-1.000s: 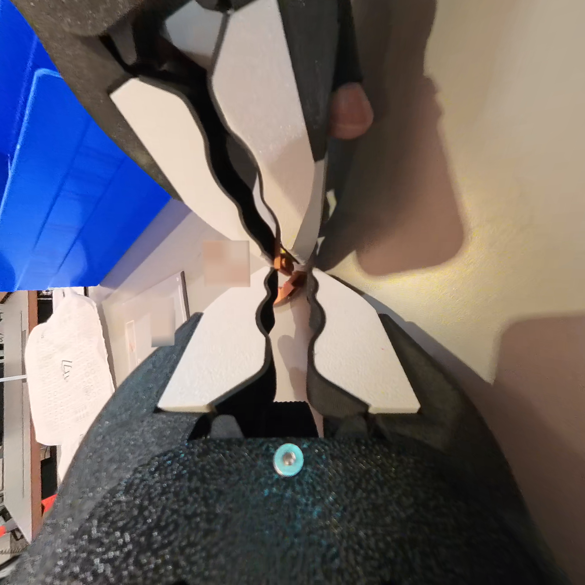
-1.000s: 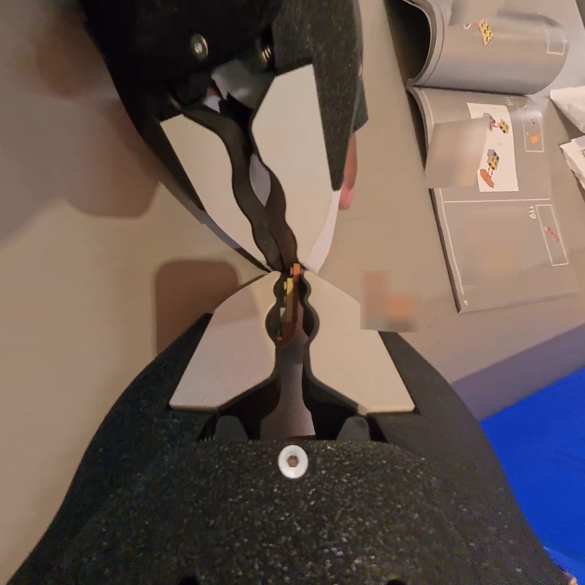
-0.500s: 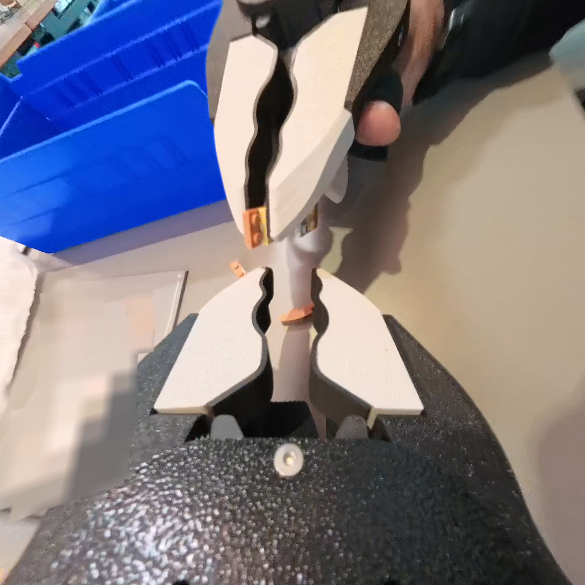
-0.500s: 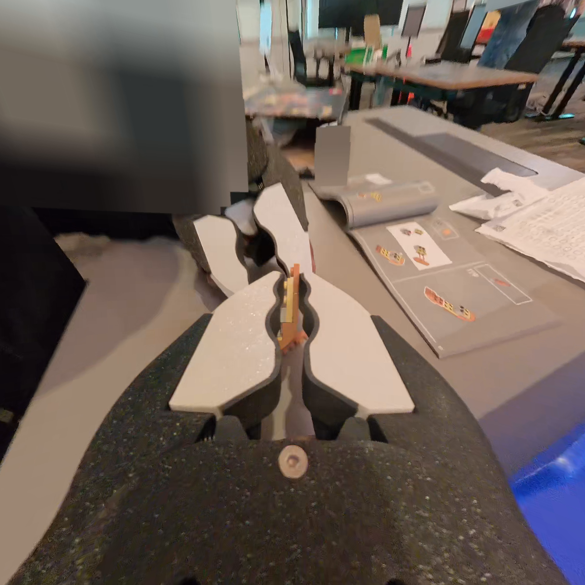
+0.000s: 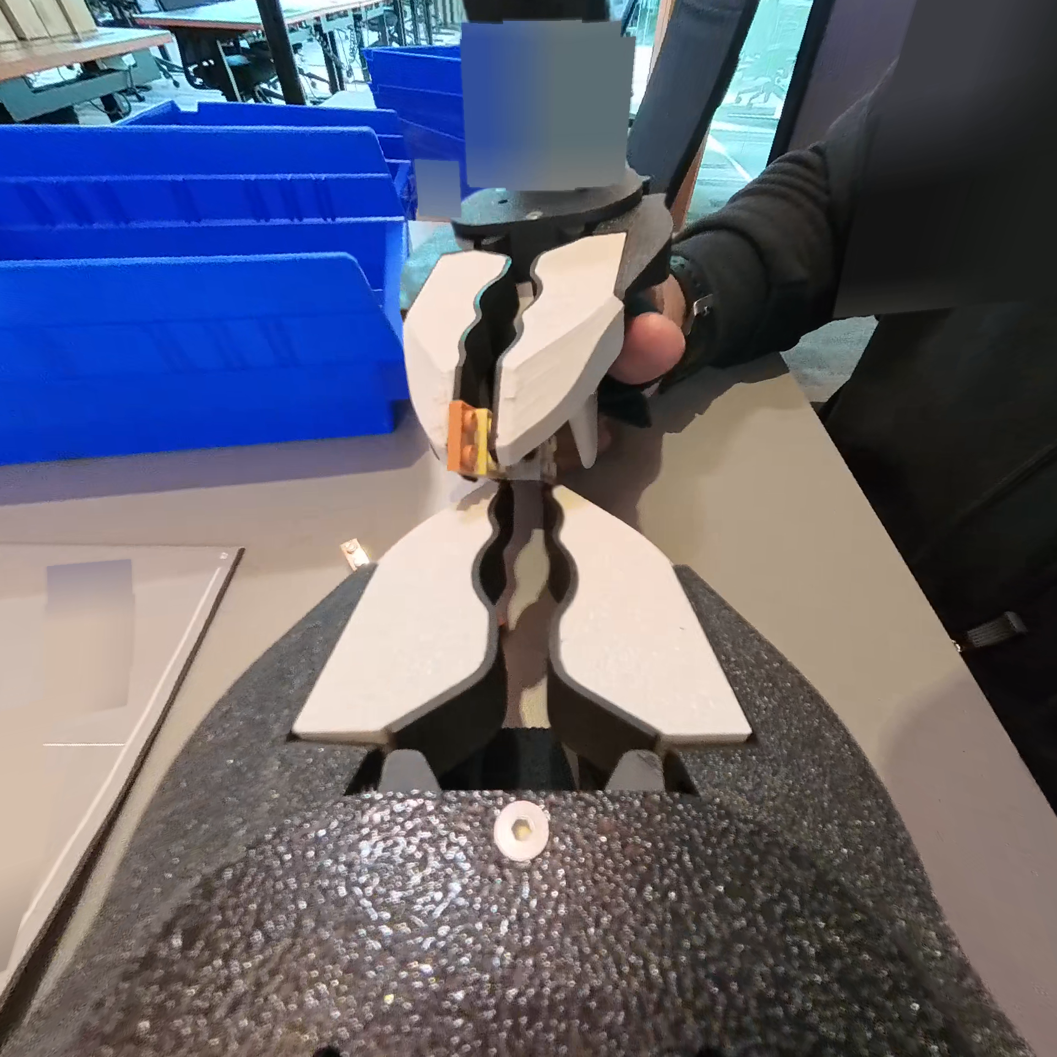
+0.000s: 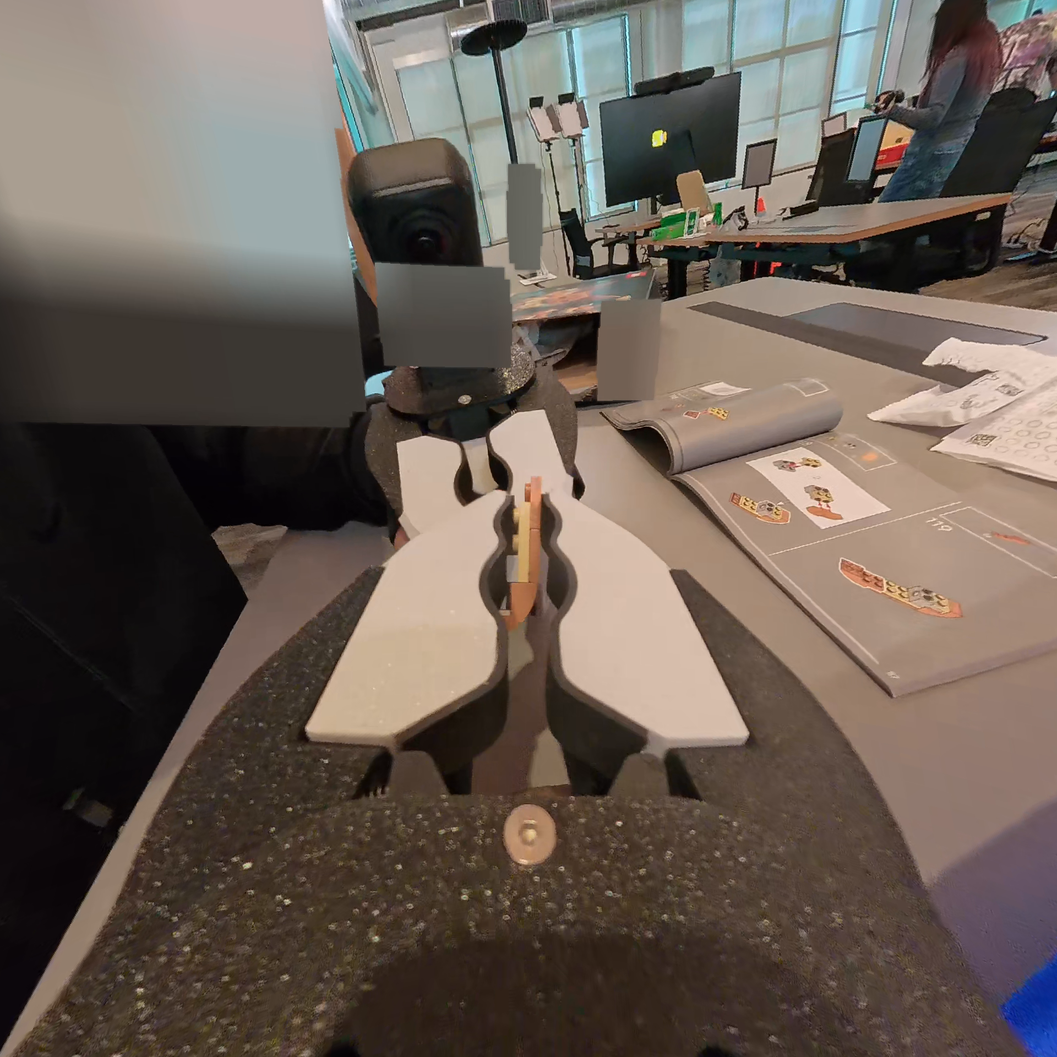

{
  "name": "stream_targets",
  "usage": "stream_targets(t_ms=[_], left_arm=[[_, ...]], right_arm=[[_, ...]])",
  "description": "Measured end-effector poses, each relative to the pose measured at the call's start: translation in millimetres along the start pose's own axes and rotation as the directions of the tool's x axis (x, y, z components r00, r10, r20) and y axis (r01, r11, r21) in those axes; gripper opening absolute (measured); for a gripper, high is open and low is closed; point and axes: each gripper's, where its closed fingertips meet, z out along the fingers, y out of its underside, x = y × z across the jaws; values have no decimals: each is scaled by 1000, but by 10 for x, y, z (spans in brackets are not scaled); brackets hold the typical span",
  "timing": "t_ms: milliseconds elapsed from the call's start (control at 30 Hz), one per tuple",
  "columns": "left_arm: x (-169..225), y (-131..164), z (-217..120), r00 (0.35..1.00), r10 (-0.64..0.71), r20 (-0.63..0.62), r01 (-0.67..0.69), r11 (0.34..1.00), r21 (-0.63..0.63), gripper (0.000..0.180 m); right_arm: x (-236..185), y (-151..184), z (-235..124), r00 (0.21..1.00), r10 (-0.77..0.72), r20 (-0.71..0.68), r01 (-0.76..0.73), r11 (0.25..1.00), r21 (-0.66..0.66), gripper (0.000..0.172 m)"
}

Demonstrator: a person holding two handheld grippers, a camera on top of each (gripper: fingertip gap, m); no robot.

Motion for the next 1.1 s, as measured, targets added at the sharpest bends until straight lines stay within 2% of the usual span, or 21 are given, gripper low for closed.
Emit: stream_targets(t_ms=[133, 267, 467, 833, 933, 1033, 1100], left_arm=[[30, 31, 21, 999, -37, -34, 37, 999, -19, 29], [29, -47, 7, 997, -64, -41, 65, 997, 37, 24], [21, -68, -5, 997, -72, -42, 74, 996, 57, 18], [8, 32, 14, 992, -118, -37, 117, 993, -14, 15], [-12, 37, 20, 992, -122, -23, 121, 992, -16, 15], [-33, 45, 29, 990, -139, -15, 139, 990, -21, 27], [-10, 19, 35, 988, -152, -32, 152, 988, -5, 28]], right_arm=[[4, -36, -9, 1000, 26, 8, -26, 999, 30, 8], [-22, -44, 6, 1000, 12, 5, -12, 999, 43, 8], [-52, -61, 6, 1000, -6, 6, 6, 1000, 26, 8], [-30, 12, -33, 997, -67, -26, 66, 996, -58, 9], [7, -3, -43, 999, -13, -36, 13, 1000, -24, 8], [37, -47, -51, 996, 87, -24, -86, 996, 39, 8], [55, -32, -40, 994, 105, -32, -104, 994, 46, 8]])
